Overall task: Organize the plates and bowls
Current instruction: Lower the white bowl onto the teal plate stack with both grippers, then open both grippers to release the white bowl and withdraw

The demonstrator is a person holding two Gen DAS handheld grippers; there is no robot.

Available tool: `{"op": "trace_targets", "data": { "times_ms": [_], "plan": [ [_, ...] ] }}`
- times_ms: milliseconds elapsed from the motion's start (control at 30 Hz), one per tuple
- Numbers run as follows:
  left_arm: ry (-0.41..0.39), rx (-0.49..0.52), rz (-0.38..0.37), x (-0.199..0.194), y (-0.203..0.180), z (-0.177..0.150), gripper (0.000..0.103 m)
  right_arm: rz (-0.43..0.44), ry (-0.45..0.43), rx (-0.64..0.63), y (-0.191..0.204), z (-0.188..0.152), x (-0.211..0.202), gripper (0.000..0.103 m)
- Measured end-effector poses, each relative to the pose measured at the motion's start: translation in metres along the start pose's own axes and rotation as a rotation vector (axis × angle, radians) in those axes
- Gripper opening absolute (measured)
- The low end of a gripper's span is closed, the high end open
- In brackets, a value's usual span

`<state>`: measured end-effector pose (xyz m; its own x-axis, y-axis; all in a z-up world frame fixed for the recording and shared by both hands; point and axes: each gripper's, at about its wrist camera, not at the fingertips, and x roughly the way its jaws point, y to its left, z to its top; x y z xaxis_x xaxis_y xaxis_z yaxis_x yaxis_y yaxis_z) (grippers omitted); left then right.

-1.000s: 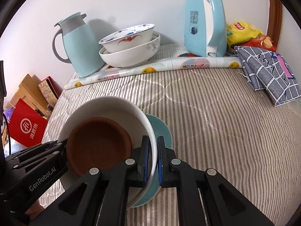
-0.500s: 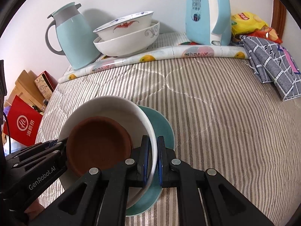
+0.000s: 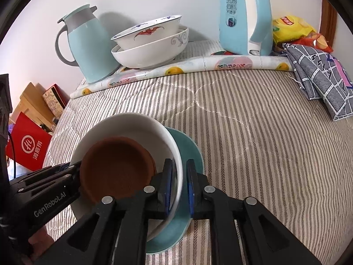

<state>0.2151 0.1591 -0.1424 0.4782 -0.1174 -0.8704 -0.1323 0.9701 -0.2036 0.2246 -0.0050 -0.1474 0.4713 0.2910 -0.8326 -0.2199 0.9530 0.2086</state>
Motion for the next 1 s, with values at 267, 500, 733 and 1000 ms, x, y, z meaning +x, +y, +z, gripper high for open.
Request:
{"op": "trace_targets", "data": {
  "times_ms": [267,500,733,1000],
  "plan": [
    [-0.016,0.006,0.025,-0.017,-0.002,-0.007,0.018,0.002,-0.018,-0.018,-0.005,-0.006,-0.015,0.026],
    [-0.049,0.014,0.049,-0.043,-0.003,-0.019,0.025,0.004,-0.038,-0.027,-0.008,-0.020,-0.036,0.041],
    [-0.125,0.019,0.045,-0.081,-0.018,-0.042,0.046,-0.071,-0.105,-0.076,-0.008,-0.035,-0.083,0.045],
    [-0.222,0.059,0.030,-0.123,-0.056,-0.077,0.054,-0.129,-0.195,-0.057,-0.033,-0.063,-0.149,0.048]
  ]
}}
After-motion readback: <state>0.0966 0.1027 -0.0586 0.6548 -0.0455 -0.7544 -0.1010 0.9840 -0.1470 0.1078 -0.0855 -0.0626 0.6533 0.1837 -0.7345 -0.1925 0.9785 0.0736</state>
